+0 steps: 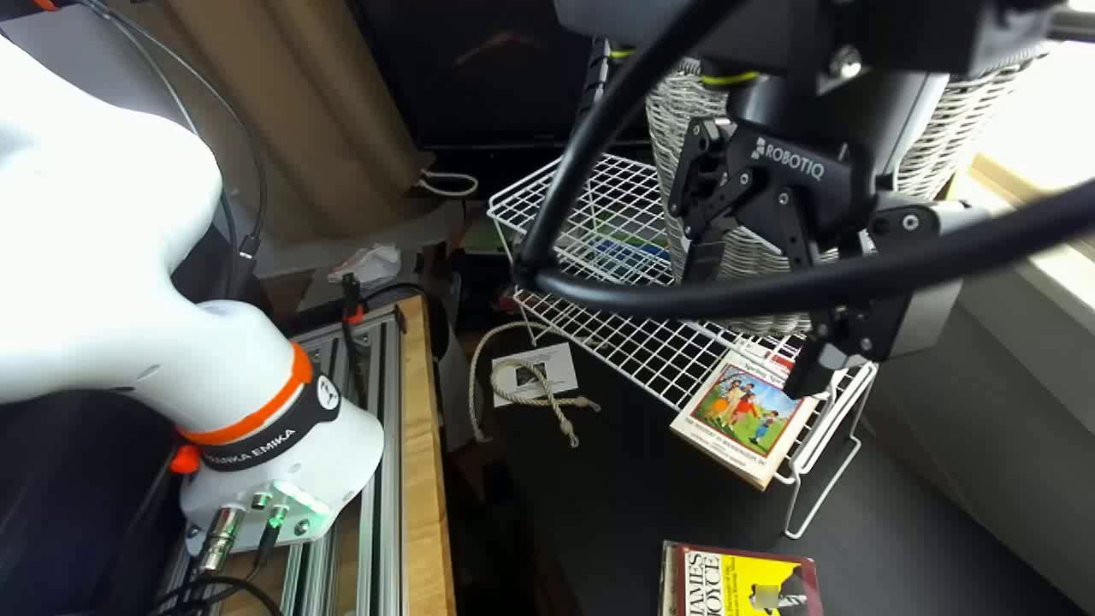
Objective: Remove the book from the basket
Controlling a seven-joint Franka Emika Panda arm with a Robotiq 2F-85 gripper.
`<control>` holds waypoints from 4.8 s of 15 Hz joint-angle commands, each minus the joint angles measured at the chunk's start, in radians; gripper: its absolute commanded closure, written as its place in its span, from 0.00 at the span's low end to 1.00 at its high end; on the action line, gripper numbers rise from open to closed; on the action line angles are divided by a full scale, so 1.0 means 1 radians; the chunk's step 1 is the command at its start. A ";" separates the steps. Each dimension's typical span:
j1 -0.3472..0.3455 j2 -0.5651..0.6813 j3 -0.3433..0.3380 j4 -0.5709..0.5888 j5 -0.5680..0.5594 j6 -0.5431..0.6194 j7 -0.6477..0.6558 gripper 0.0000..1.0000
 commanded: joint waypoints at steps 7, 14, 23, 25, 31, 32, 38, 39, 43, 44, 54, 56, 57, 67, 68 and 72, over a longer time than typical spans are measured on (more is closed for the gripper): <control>-0.003 -0.028 0.011 0.011 0.003 -0.024 0.003 0.00; 0.006 -0.114 0.036 0.096 -0.015 -0.137 -0.003 0.00; 0.027 -0.133 0.093 0.300 0.116 -0.238 0.293 0.00; 0.032 -0.102 0.104 0.334 0.178 -0.227 0.395 0.00; 0.038 -0.055 0.122 0.360 0.233 -0.193 0.512 0.00; 0.039 -0.044 0.122 0.367 0.235 -0.193 0.520 0.00; 0.044 -0.014 0.117 0.351 0.361 -0.057 0.590 0.00; 0.048 0.003 0.121 0.353 0.393 -0.021 0.601 0.00; 0.060 0.065 0.135 0.354 0.448 0.028 0.622 0.00; 0.062 0.079 0.139 0.357 0.423 0.016 0.633 0.00; 0.068 0.144 0.139 0.364 0.419 0.018 0.609 0.00; 0.069 0.163 0.140 0.383 0.425 -0.047 0.611 0.00; 0.069 0.173 0.141 0.380 0.412 -0.051 0.625 0.00; 0.074 0.227 0.142 0.357 0.497 -0.020 0.663 0.44; 0.075 0.224 0.142 0.355 0.506 -0.008 0.661 0.53; 0.080 0.221 0.144 0.354 0.499 0.026 0.666 0.82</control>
